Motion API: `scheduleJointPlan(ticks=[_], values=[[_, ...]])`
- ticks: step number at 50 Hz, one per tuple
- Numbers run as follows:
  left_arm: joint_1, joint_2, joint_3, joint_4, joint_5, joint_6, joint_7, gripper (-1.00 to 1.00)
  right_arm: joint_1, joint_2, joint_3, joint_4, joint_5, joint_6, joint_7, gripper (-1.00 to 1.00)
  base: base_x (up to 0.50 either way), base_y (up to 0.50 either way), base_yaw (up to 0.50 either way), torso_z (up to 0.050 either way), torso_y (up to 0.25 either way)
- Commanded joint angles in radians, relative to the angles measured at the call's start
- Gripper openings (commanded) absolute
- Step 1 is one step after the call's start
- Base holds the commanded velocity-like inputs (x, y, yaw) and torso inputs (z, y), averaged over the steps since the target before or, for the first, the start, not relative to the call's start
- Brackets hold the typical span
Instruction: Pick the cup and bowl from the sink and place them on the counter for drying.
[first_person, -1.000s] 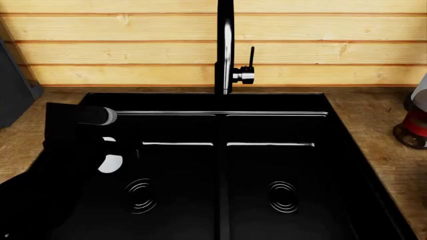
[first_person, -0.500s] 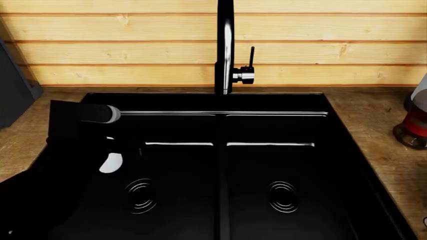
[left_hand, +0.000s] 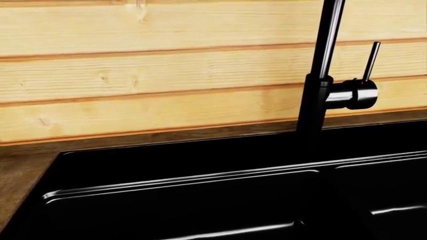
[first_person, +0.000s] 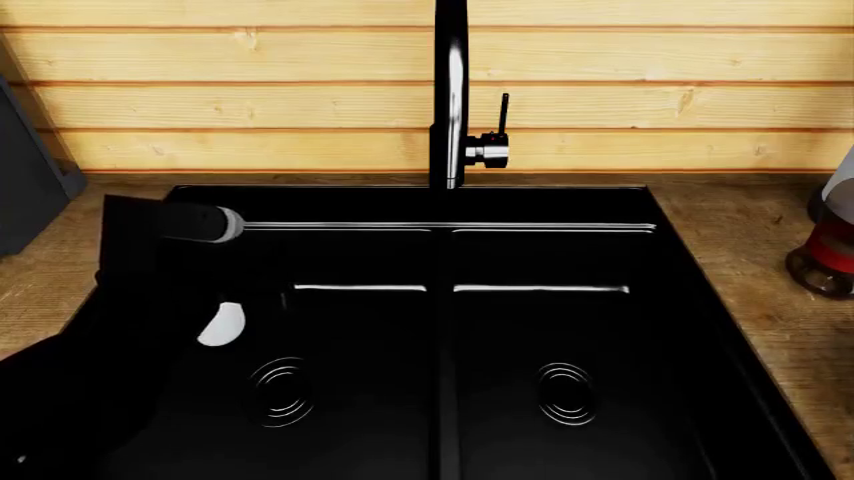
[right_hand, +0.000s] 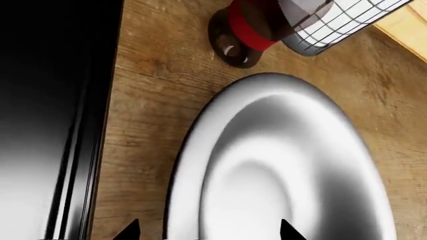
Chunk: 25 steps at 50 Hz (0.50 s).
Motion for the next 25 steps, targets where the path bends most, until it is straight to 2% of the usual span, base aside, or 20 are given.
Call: scheduleJointPlan(ticks=[1, 6, 10, 15, 22, 25], values=[[-0.009, 0.001, -0.010, -0.005, -0.008, -0.002, 0.008, 1.00, 0.049, -0.029, 0.056, -0.004, 0.149, 0.007, 0.073, 1.00, 0.00, 0.00, 0.00, 0.000, 0.000], [0.000, -0.006, -0.018, 0.004, -0.015, -0.002, 0.008, 1.00, 0.060, -0.044, 0.072, 0.002, 0.182, -0.019, 0.067, 1.00, 0.00, 0.00, 0.00, 0.000, 0.000], [0.003, -0.010, -0.017, 0.000, -0.015, 0.001, 0.012, 1.00, 0.053, -0.049, 0.087, -0.005, 0.193, -0.119, 0.033, 1.00, 0.00, 0.00, 0.00, 0.000, 0.000], [-0.025, -0.003, -0.004, -0.004, -0.015, -0.014, 0.000, 1.00, 0.022, -0.069, 0.103, -0.041, 0.185, -0.309, -0.027, 1.00, 0.00, 0.00, 0.00, 0.000, 0.000], [-0.030, -0.006, -0.003, -0.002, -0.019, -0.022, -0.006, 1.00, -0.020, -0.117, 0.127, -0.117, 0.245, -0.560, 0.002, 1.00, 0.00, 0.00, 0.00, 0.000, 0.000], [-0.043, 0.001, 0.010, -0.009, -0.015, -0.030, -0.016, 1.00, -0.055, -0.161, 0.129, -0.143, 0.197, -0.678, 0.032, 1.00, 0.00, 0.00, 0.00, 0.000, 0.000]])
